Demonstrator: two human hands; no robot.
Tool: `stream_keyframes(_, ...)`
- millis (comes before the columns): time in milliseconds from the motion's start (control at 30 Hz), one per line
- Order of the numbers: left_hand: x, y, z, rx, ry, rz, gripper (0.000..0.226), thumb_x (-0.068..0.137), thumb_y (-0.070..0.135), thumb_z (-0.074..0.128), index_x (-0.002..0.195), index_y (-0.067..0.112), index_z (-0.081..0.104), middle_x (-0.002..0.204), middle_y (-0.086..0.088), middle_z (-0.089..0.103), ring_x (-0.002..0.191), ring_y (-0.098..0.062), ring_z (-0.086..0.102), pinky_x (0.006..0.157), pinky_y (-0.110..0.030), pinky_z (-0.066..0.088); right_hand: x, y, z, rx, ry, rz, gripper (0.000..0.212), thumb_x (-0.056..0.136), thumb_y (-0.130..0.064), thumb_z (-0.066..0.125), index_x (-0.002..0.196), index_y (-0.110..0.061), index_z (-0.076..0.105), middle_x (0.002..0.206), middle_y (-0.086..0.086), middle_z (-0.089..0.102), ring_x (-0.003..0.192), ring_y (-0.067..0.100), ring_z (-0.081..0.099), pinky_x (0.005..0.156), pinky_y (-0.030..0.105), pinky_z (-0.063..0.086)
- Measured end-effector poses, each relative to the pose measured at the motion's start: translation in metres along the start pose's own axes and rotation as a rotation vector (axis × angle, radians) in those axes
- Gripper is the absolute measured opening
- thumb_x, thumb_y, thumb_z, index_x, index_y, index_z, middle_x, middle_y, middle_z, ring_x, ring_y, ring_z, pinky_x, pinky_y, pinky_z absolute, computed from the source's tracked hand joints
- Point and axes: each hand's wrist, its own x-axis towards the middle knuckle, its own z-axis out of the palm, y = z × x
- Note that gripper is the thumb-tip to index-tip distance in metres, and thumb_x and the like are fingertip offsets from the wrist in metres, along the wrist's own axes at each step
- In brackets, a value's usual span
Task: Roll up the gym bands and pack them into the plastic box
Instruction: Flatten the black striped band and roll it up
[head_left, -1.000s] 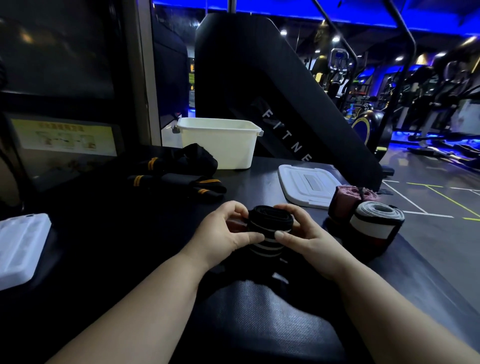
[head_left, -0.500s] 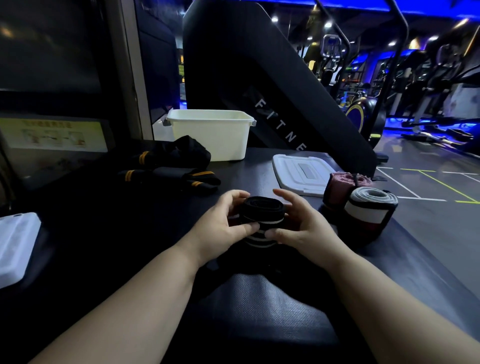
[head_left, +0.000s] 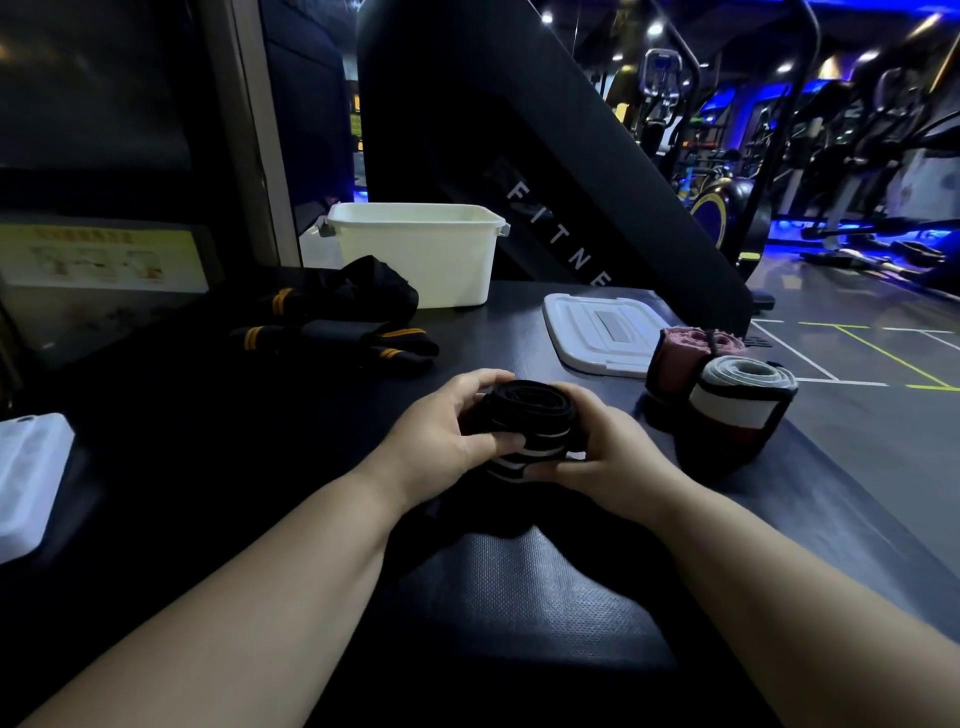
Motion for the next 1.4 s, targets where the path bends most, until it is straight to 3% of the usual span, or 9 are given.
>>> stream_keyframes(267, -0.003, 0.000, 0.002, -0.013, 0.023, -0.009, 0.056, 0.080, 0.009, 0.077, 0.122, 0.036, 0.052, 0.114, 0.008, 0.067, 0.109, 0.001, 0.062, 0.104, -0.029, 0.046, -0.001, 0.000, -0.001, 0.022, 0.055, 0.018, 0.071, 0.060, -0.006, 0.090, 0.117, -0.032, 0.055, 0.106, -0.008, 0.071, 0.095, 0.002, 0.067, 0.089, 0.027, 0.052)
stream_keyframes(467, -0.001, 0.002, 0.004, 0.205, 0.205, -0.052, 0.043, 0.076, 0.035, 0.079, 0.115, 0.028, 0.063, 0.111, 0.008, 0.060, 0.101, -0.004, 0.058, 0.086, -0.010, 0.043, -0.001, -0.007, 0.000, 0.042, 0.095, 0.036, 0.050, 0.069, -0.021, 0.087, 0.107, -0.035, 0.059, 0.095, -0.012, 0.071, 0.081, 0.008, 0.066, 0.073, 0.023, 0.051)
stream_keyframes(533, -0.002, 0.003, 0.002, 0.178, 0.188, -0.067, 0.037, 0.076, 0.037, 0.079, 0.110, 0.028, 0.067, 0.104, 0.006, 0.063, 0.096, -0.010, 0.062, 0.084, -0.017, 0.049, -0.003, -0.010, 0.000, 0.097, 0.082, 0.024, 0.044, 0.076, -0.014, 0.081, 0.106, -0.037, 0.058, 0.092, -0.014, 0.071, 0.071, -0.005, 0.064, 0.063, 0.015, 0.047)
stream_keyframes(667, -0.003, 0.004, 0.003, 0.001, 0.135, -0.068, 0.043, 0.070, 0.053, 0.076, 0.109, 0.038, 0.066, 0.108, 0.005, 0.068, 0.100, -0.012, 0.065, 0.094, -0.037, 0.053, -0.005, -0.011, 0.001, 0.171, 0.093, 0.049, 0.058, 0.078, -0.003, 0.077, 0.111, -0.045, 0.054, 0.092, -0.004, 0.073, 0.058, 0.012, 0.065, 0.055, 0.024, 0.052)
stream_keyframes(800, -0.002, 0.006, 0.002, -0.122, 0.169, -0.088, 0.037, 0.069, 0.067, 0.061, 0.101, 0.046, 0.065, 0.104, 0.006, 0.067, 0.098, -0.017, 0.068, 0.094, -0.043, 0.054, -0.005, -0.008, 0.000, 0.116, 0.089, -0.014, 0.067, 0.079, 0.000, 0.074, 0.121, -0.048, 0.052, 0.115, -0.006, 0.062, 0.070, 0.010, 0.066, 0.069, 0.019, 0.052)
stream_keyframes(1033, 0.001, 0.003, 0.006, -0.110, 0.135, -0.111, 0.019, 0.087, 0.033, 0.068, 0.106, 0.031, 0.062, 0.104, 0.006, 0.069, 0.095, -0.009, 0.067, 0.093, -0.032, 0.053, 0.002, -0.001, 0.001, 0.071, 0.193, -0.101, 0.020, 0.092, -0.024, 0.059, 0.105, -0.036, 0.067, 0.127, -0.009, 0.052, 0.117, -0.006, 0.052, 0.095, 0.013, 0.042)
stream_keyframes(1167, -0.001, 0.003, 0.007, -0.047, 0.122, -0.107, 0.022, 0.089, 0.017, 0.069, 0.108, 0.014, 0.059, 0.096, 0.008, 0.067, 0.082, 0.011, 0.062, 0.077, -0.005, 0.045, 0.002, 0.002, 0.002, 0.004, 0.265, -0.173, 0.033, 0.078, -0.011, 0.075, 0.094, -0.039, 0.066, 0.119, -0.012, 0.051, 0.109, 0.005, 0.058, 0.090, 0.017, 0.048)
stream_keyframes(1267, -0.001, 0.002, 0.006, 0.001, 0.147, -0.113, 0.025, 0.087, 0.024, 0.071, 0.107, 0.014, 0.058, 0.100, 0.003, 0.069, 0.093, -0.002, 0.064, 0.081, -0.012, 0.048, 0.001, 0.005, 0.003, 0.109, 0.278, -0.119, 0.058, 0.067, -0.005, 0.083, 0.104, -0.040, 0.057, 0.120, -0.011, 0.047, 0.103, 0.009, 0.063, 0.092, 0.028, 0.053)
stream_keyframes(1400, -0.001, 0.002, 0.006, -0.024, 0.158, -0.124, 0.036, 0.087, 0.026, 0.071, 0.114, 0.021, 0.049, 0.108, 0.004, 0.069, 0.097, -0.003, 0.065, 0.085, -0.014, 0.048, 0.002, 0.007, 0.004, 0.041, 0.283, -0.082, 0.079, 0.059, -0.005, 0.088, 0.115, -0.043, 0.046, 0.119, -0.005, 0.058, 0.108, 0.004, 0.058, 0.092, 0.020, 0.048)
